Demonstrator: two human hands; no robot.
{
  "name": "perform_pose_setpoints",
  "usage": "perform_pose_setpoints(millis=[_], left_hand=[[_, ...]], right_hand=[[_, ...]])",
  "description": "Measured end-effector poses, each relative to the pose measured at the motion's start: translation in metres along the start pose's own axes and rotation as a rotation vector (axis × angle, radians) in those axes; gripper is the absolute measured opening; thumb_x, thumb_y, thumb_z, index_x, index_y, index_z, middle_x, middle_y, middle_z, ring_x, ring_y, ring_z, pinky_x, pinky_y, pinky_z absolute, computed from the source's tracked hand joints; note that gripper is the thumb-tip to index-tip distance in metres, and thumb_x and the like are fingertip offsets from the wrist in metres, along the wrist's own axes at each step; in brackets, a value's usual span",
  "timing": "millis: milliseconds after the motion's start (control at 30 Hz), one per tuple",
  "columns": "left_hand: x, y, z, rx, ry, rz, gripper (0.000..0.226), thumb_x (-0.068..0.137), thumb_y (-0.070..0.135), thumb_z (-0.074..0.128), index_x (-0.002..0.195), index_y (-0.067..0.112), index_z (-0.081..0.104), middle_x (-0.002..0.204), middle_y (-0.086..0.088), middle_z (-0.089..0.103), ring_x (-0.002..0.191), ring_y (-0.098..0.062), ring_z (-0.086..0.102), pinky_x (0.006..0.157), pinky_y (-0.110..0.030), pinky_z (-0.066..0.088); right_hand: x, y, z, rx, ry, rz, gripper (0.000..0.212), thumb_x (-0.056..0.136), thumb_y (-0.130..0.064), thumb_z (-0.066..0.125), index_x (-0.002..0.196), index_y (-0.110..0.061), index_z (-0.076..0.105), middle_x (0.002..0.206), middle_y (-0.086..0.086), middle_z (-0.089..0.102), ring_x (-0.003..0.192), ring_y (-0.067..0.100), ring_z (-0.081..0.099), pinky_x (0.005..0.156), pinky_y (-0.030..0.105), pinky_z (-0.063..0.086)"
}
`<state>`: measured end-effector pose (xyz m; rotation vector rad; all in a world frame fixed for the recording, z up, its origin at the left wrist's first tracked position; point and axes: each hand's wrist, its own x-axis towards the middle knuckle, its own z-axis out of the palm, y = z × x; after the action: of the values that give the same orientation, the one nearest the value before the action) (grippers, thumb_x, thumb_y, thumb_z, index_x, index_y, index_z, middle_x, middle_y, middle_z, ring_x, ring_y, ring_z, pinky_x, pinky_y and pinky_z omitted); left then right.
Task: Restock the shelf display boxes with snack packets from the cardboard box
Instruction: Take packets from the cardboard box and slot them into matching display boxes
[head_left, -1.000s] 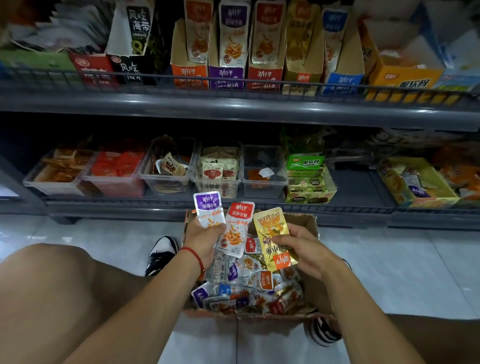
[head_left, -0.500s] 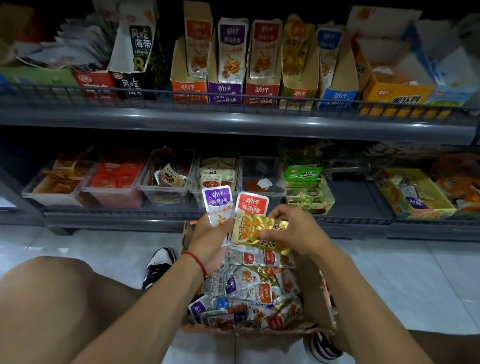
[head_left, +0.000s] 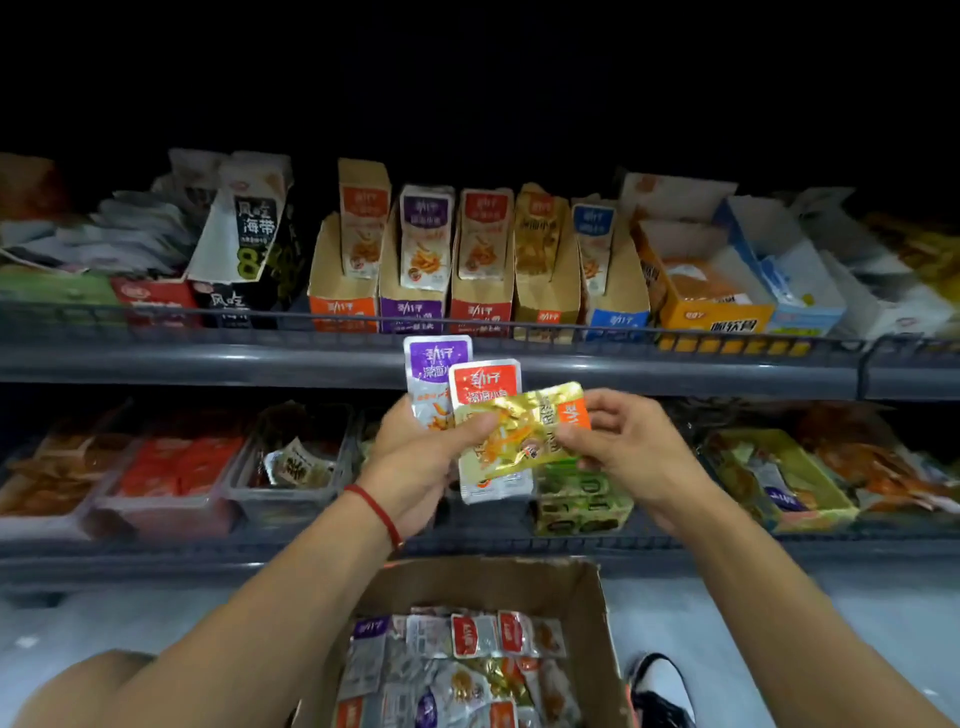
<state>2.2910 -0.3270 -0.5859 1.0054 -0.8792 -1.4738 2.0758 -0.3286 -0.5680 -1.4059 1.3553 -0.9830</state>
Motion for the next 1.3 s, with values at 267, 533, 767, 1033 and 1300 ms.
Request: perform_pose_setpoints(millis=[267, 533, 767, 1033, 1300], left_hand=[[0.029, 0.024, -0.008, 0.048, 0.033, 0.032, 0.042, 0.082, -0.004, 0.075, 0.122, 0.006, 0.065, 0.110, -0.011, 0.076, 0.101, -0.027, 0.074, 0.090, -0.050, 0.059], [0.041, 0.032, -0.012, 0.068, 0.090, 0.007, 0.039, 0.081, 0.003, 0.078, 0.116, 0.014, 0.066, 0.103, -0.004, 0.078, 0.095, -0.021, 0.076, 0.084, -0.047, 0.060], [0.047, 0.037, -0.015, 0.089, 0.132, -0.022, 0.036, 0.082, 0.005, 0.078, 0.113, 0.017, 0.066, 0.099, 0.000, 0.079, 0.091, -0.018, 0.076, 0.081, -0.045, 0.061], [0.048, 0.032, -0.012, 0.065, 0.169, -0.045, 0.035, 0.081, 0.004, 0.079, 0.109, 0.020, 0.066, 0.097, 0.002, 0.079, 0.087, -0.015, 0.077, 0.073, -0.040, 0.062], [0.046, 0.033, -0.012, 0.077, 0.165, -0.057, 0.036, 0.082, 0.008, 0.079, 0.113, 0.020, 0.066, 0.098, 0.003, 0.079, 0.088, -0.016, 0.077, 0.078, -0.043, 0.062]], right_hand=[[0.076, -0.101, -0.066, -0.476, 0.330, -0.474, 0.018, 0.095, -0.022, 0.070, 0.113, -0.024, 0.069, 0.103, -0.007, 0.070, 0.099, 0.012, 0.066, 0.088, 0.032, 0.055], [0.189, -0.145, -0.053, -0.915, 0.391, -0.512, 0.030, 0.100, -0.021, 0.061, 0.130, -0.018, 0.062, 0.128, 0.006, 0.064, 0.122, 0.023, 0.058, 0.097, 0.035, 0.047], [0.241, -0.127, -0.035, -1.099, 0.268, -0.344, 0.032, 0.102, -0.017, 0.053, 0.133, -0.023, 0.054, 0.120, 0.006, 0.057, 0.111, 0.025, 0.057, 0.084, 0.032, 0.042], [0.254, -0.125, -0.025, -1.219, 0.259, -0.270, 0.040, 0.103, -0.021, 0.053, 0.143, -0.022, 0.046, 0.117, 0.013, 0.054, 0.111, 0.033, 0.057, 0.083, 0.037, 0.043], [0.265, -0.128, -0.025, -1.297, 0.367, -0.347, 0.031, 0.098, -0.022, 0.059, 0.129, -0.020, 0.057, 0.135, 0.016, 0.052, 0.120, 0.038, 0.053, 0.099, 0.047, 0.048]])
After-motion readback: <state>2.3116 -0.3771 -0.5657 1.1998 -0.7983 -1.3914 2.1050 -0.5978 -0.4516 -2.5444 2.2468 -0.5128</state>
